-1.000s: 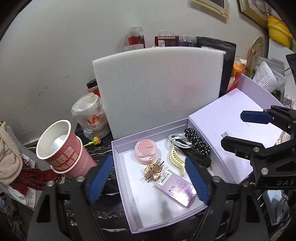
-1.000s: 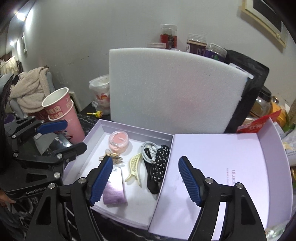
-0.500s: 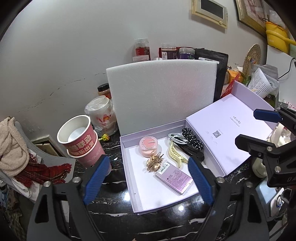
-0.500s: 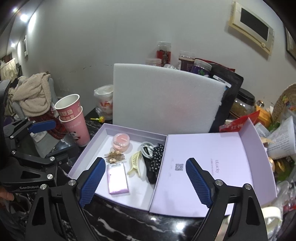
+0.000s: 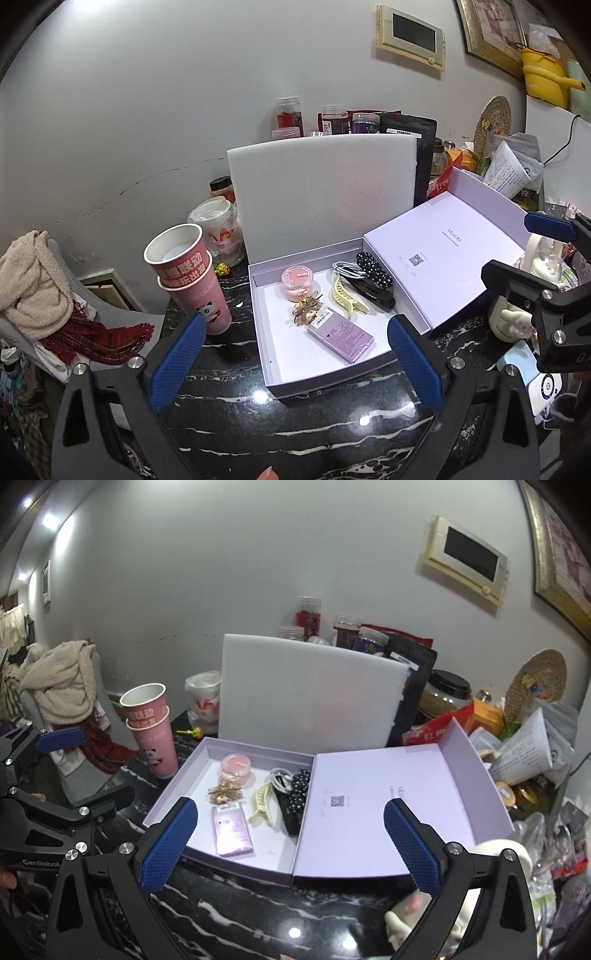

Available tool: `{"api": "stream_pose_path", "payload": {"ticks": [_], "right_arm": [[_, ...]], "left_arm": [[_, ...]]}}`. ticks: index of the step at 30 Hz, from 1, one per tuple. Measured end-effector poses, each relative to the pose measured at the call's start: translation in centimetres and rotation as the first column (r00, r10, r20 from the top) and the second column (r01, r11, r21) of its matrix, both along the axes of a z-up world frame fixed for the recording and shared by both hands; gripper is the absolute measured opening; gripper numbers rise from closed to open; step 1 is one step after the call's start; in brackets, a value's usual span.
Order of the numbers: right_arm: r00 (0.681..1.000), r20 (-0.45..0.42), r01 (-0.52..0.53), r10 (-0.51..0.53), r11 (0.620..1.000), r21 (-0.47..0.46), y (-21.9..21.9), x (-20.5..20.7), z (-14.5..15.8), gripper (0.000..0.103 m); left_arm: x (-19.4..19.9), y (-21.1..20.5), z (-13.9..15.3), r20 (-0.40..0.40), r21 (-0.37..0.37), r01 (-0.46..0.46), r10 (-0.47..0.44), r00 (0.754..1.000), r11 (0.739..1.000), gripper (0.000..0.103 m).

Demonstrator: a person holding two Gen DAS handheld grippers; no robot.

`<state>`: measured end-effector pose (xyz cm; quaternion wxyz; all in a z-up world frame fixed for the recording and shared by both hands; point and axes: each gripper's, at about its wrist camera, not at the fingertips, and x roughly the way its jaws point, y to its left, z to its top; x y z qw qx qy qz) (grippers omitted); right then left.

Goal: Organize rigid objects

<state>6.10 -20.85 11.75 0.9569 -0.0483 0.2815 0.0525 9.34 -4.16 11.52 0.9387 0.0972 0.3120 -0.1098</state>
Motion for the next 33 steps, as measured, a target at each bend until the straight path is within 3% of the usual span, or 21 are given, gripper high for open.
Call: {"api": "stream_pose_path", "payload": {"ticks": [18, 33], "right_arm": [[0.998, -0.026, 0.058, -0.056, 0.995, 0.08, -0.3, -4.1, -2.2, 0.103], [0.992, -0.093, 0.087, -0.079, 0.992, 0.086, 0.0, -4.4, -4.4, 0.103]], "left_arm": [[-3.5, 0.5, -1.4, -0.016, -0.011, -0.05, 0.05, 0.999, 0.999, 0.1], [-3.4, 0.8, -3.8, -0.093, -0.028, -0.082, 0.079, 0.992, 0.996, 0.1]]}}
